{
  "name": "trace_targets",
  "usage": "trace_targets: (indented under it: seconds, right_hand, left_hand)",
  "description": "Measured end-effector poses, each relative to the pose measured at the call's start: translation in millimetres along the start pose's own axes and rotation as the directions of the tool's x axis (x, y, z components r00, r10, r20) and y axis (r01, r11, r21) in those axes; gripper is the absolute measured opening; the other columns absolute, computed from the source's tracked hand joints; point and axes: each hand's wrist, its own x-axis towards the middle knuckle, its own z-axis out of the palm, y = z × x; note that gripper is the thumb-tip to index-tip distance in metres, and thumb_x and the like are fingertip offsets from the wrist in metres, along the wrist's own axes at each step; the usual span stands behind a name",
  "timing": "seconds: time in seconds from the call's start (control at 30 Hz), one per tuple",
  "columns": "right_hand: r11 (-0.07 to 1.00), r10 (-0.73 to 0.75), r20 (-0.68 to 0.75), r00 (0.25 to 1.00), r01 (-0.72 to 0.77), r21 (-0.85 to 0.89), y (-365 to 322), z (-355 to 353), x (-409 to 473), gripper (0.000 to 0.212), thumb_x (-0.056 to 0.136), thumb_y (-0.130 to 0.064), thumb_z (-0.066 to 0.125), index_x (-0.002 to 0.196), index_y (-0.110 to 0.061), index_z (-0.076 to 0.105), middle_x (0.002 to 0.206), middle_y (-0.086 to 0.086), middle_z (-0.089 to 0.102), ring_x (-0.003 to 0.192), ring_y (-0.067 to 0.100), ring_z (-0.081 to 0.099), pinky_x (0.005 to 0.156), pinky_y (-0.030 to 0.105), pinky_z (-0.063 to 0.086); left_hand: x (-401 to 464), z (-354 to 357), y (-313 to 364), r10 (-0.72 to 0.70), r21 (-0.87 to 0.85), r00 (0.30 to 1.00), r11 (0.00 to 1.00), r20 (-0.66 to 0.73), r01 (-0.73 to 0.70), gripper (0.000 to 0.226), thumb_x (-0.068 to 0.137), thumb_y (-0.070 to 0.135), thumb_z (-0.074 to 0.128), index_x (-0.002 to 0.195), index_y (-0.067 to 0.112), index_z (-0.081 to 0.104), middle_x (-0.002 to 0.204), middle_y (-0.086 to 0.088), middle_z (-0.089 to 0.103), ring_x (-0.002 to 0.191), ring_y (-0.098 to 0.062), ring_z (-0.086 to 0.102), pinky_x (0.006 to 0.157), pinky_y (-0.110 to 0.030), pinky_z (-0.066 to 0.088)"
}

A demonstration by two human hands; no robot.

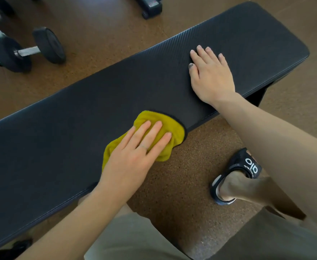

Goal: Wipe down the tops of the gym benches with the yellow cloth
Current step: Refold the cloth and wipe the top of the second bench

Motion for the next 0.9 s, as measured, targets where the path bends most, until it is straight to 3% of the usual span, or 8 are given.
trace_targets:
  seconds: [0.23,0.33,0.4,0.47,0.53,0.7,0.8,0.9]
  right_hand:
    - [0.999,-0.033,-0.039,0.999,0.034,0.039,10.5,0.8,0.1,0.054,0.108,-0.036,0.019,0.158,-0.019,0.034,0.166,0.003,0.029,0.155,0.023,0.02,0.127,0.044,0.013]
    - [0.998,-0.044,-0.03,0.999,0.045,0.047,11.1,0.7,-0.3,0.054,0.109,-0.036,0.02,0.158,-0.019,0.034,0.166,0.003,0.028,0.155,0.023,0.02,0.127,0.044,0.012]
    - [0.998,-0.041,-0.034,0.999,0.042,0.045,11.0,1.3,-0.7,0.054,0.109,-0.036,0.019,0.158,-0.019,0.033,0.167,0.003,0.027,0.155,0.023,0.019,0.127,0.044,0.012]
    - [0.998,-0.033,-0.042,0.999,0.035,0.044,11.0,1.9,-1.4,0.054,0.109,-0.036,0.019,0.157,-0.018,0.034,0.166,0.004,0.028,0.155,0.023,0.02,0.127,0.045,0.013]
    - [0.998,-0.033,-0.043,0.999,0.036,0.055,10.8,1.7,-1.3,0.054,0.109,-0.037,0.019,0.157,-0.018,0.036,0.166,0.003,0.029,0.155,0.023,0.021,0.127,0.044,0.013]
    - [1.0,0.023,-0.083,0.996,-0.022,0.021,39.6,-7.8,2.7,0.053,0.108,-0.038,0.022,0.153,-0.02,0.043,0.163,0.005,0.036,0.153,0.026,0.026,0.124,0.049,0.015]
    - [0.989,0.151,-0.081,0.985,-0.151,0.004,83.2,-14.9,-1.3,0.054,0.107,-0.04,0.02,0.157,-0.025,0.034,0.167,0.004,0.026,0.155,0.026,0.019,0.125,0.05,0.011]
    - [0.99,0.136,-0.053,0.989,-0.138,-0.021,95.7,-13.1,-5.6,0.058,0.106,-0.041,0.012,0.16,-0.026,0.026,0.169,0.003,0.02,0.157,0.024,0.013,0.126,0.048,0.009]
  left_hand:
    - [97.1,13.4,46.8,-0.051,-0.071,0.997,0.996,-0.051,0.047,0.055,0.105,0.017,0.047,0.159,0.013,0.035,0.165,-0.016,0.032,0.151,-0.036,0.034,0.121,-0.053,0.031]
    - [61.8,10.8,35.3,-0.015,-0.049,1.0,0.999,-0.025,0.013,0.058,0.102,0.007,0.04,0.16,0.013,0.033,0.166,-0.014,0.03,0.152,-0.034,0.033,0.122,-0.051,0.032]
    - [24.1,5.0,16.2,0.008,-0.022,1.0,1.0,0.013,-0.007,0.068,0.099,0.003,0.052,0.161,0.015,0.03,0.168,-0.011,0.026,0.153,-0.032,0.03,0.124,-0.048,0.028]
    - [-2.9,-1.6,-0.5,0.0,0.009,0.997,1.0,0.079,-0.001,0.073,0.097,0.005,0.062,0.161,0.017,0.03,0.169,-0.01,0.025,0.154,-0.03,0.03,0.123,-0.046,0.027]
    - [-4.1,-3.8,-5.0,-0.02,0.018,0.994,1.0,0.107,0.018,0.063,0.101,0.015,0.056,0.16,0.017,0.033,0.168,-0.011,0.027,0.153,-0.031,0.031,0.122,-0.049,0.031]
    - [75.3,-1.2,22.4,-0.026,-0.038,0.995,0.999,0.1,0.03,0.058,0.105,0.038,0.036,0.158,0.014,0.038,0.166,-0.013,0.032,0.152,-0.033,0.032,0.123,-0.051,0.031]
    - [146.7,6.1,40.7,-0.055,-0.121,0.995,0.991,0.087,0.065,0.06,0.107,0.043,0.028,0.16,0.017,0.033,0.168,-0.011,0.027,0.155,-0.031,0.025,0.126,-0.049,0.023]
    - [212.0,9.2,44.6,-0.142,-0.165,0.982,0.973,0.123,0.162,0.058,0.11,0.041,0.028,0.163,0.018,0.025,0.171,-0.009,0.017,0.158,-0.029,0.015,0.128,-0.047,0.016]
